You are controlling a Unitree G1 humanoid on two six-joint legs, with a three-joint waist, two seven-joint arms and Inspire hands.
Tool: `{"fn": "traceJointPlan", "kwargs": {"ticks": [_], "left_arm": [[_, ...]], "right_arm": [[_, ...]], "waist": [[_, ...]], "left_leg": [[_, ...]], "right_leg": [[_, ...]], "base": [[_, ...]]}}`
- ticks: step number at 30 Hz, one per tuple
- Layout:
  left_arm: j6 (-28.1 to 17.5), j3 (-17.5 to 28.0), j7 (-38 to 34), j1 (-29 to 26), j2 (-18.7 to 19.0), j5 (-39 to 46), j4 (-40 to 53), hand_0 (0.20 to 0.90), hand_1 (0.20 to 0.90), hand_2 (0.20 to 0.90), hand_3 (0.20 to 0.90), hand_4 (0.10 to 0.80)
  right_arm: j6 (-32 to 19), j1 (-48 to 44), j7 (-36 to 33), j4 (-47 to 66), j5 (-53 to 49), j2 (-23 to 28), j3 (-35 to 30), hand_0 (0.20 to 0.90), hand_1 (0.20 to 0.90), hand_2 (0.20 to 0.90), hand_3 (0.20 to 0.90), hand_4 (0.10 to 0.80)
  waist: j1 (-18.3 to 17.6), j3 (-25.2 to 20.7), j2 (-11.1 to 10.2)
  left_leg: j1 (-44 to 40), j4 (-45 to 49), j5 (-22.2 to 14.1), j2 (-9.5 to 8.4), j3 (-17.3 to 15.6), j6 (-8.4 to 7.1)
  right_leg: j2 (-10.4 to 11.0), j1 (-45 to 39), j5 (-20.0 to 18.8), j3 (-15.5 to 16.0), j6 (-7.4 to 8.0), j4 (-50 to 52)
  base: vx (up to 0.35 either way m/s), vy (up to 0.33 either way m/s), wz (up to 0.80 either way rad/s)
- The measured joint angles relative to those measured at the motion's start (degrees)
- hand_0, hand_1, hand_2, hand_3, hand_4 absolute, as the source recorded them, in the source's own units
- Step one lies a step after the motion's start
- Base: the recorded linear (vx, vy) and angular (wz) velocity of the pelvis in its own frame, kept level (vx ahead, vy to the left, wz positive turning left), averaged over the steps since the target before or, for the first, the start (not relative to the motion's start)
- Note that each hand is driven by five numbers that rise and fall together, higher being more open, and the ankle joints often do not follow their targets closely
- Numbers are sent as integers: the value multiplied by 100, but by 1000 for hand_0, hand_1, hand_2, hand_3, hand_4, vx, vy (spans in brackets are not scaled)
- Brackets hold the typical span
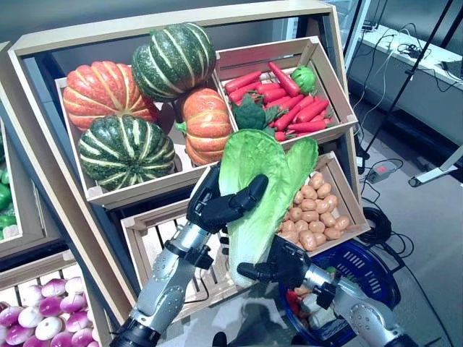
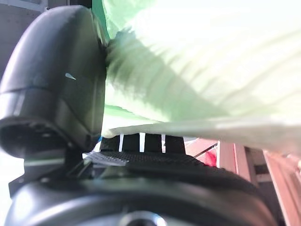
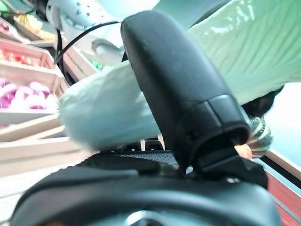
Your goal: Put vegetables into the basket
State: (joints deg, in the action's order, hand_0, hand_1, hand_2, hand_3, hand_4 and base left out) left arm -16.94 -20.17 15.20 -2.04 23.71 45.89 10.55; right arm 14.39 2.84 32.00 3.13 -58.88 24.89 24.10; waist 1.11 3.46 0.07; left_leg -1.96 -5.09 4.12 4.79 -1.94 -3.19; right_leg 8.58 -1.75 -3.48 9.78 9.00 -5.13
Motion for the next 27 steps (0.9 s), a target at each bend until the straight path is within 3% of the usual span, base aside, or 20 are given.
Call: {"fn": "traceJointPlan", "kwargs": {"ticks": [6,7,8,22,23,24,25,26,27], "left_arm": [[170,26,130,0,23,0,-1,300,300,300,300,400],[225,23,173,0,36,-1,-1,300,300,300,300,400],[280,19,209,0,51,-1,-1,300,300,300,300,400],[474,33,247,-27,195,198,-47,300,300,300,300,400],[472,39,234,-27,199,161,-47,349,349,349,349,433],[471,45,218,-28,215,137,-47,561,561,561,561,574],[469,49,213,-28,238,111,-47,658,658,658,658,638],[465,53,208,-27,284,46,-47,900,900,900,900,800],[464,65,177,-26,329,-53,-47,900,900,900,900,800]], "right_arm": [[115,-42,-531,6,-3,19,124,900,900,900,900,800],[139,-42,-616,8,-3,22,153,411,411,411,411,474],[146,-37,-651,8,-3,23,180,300,300,300,300,400],[147,-30,-858,180,58,163,427,300,300,300,300,400],[147,-29,-867,180,68,169,427,300,300,300,300,400],[147,-19,-893,180,102,181,425,300,300,300,300,400],[147,-11,-909,180,149,190,417,300,300,300,300,400],[146,1,-974,179,226,187,406,300,300,300,300,400],[146,21,-1046,179,248,194,385,300,300,300,300,400]], "waist": [[-14,-1,-1],[-16,-1,-1],[-20,-1,-1],[-26,-47,-28],[-27,-55,-28],[-27,-66,-29],[-27,-69,-28],[-27,-71,-26],[-26,-71,-26]], "left_leg": [[0,0,-1,0,-1,1],[0,0,-2,1,-2,1],[0,0,-2,0,-3,1],[0,0,-7,1,-9,2],[0,0,-7,0,-9,3],[0,0,-7,1,-9,3],[0,0,-8,2,-9,3],[0,0,-9,2,-9,4],[0,0,-9,2,-9,5]], "right_leg": [[-1,3,-1,-3,1,0],[-1,4,0,-4,0,0],[0,5,-1,-6,1,0],[-1,9,0,-14,0,1],[-1,9,-1,-14,1,1],[-1,8,0,-14,1,1],[-2,8,0,-14,0,1],[-2,9,2,-14,-3,1],[-1,8,2,-14,-4,1]], "base": [[0,0,0],[0,0,0],[0,0,0],[0,0,0],[0,0,0],[0,0,0],[0,0,0],[0,0,0],[0,0,0]]}}
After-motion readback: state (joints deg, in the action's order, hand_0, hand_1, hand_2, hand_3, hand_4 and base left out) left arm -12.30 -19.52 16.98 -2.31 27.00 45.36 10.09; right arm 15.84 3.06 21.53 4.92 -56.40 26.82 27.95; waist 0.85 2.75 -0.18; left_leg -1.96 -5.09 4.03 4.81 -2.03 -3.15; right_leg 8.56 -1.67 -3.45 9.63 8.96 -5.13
